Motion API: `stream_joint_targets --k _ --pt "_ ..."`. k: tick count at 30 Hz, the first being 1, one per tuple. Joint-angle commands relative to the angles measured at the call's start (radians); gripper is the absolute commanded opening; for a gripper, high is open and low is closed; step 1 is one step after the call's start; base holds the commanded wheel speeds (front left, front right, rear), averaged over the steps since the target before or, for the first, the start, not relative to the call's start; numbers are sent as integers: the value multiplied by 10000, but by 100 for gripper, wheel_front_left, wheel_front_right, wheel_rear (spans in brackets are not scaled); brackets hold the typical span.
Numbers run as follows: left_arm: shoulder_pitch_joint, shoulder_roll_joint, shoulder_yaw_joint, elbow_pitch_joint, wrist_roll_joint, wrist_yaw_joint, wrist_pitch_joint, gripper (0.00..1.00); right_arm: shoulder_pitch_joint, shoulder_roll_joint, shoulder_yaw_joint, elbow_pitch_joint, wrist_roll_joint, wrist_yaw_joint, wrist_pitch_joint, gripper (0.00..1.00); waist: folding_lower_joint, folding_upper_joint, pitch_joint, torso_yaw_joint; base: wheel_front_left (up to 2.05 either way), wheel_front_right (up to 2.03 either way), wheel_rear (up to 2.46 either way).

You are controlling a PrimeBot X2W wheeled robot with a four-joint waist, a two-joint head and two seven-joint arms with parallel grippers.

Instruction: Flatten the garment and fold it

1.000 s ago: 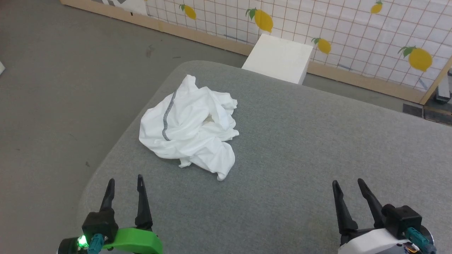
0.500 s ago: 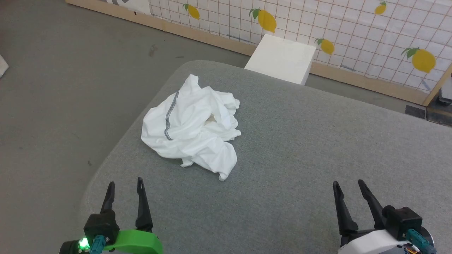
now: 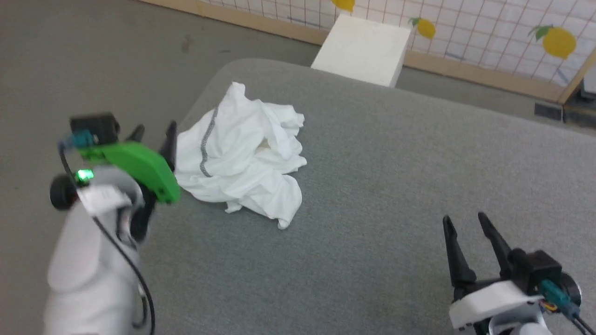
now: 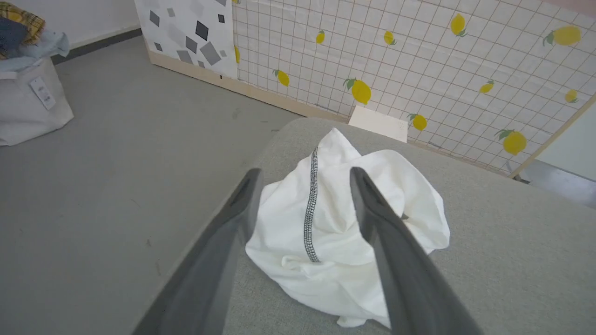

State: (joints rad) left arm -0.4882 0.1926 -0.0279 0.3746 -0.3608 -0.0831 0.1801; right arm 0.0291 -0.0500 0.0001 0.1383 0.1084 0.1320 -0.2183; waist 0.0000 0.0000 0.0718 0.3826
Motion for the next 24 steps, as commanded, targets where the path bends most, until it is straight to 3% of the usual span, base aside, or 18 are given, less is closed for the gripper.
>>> stream_joint_targets --k 1,6,10,16,24 --pt "-826 209 121 427 -287 -66 654 100 -316 -3 -4 -249 -225 -13 130 100 0 0 985 -752 0 0 0" --pt "-2680 680 227 1560 -1087 -168 3170 100 -681 -3 -322 -931 -633 -13 495 100 0 0 2222 -1597 0 0 0" --pt "-3146 800 171 2067 -1239 37 4307 100 -733 -3 -710 -1257 -805 -13 597 100 0 0 2920 -1999 0 0 0" --pt "-2717 447 -53 2807 -1255 168 4371 100 -615 -3 -1355 -1646 -1036 -13 692 100 0 0 3399 -2095 0 0 0" --pt "-2066 -18 -612 3962 -1099 20 4097 100 -516 -3 -1591 -1970 -1245 -13 861 100 0 0 3352 -1780 0 0 0"
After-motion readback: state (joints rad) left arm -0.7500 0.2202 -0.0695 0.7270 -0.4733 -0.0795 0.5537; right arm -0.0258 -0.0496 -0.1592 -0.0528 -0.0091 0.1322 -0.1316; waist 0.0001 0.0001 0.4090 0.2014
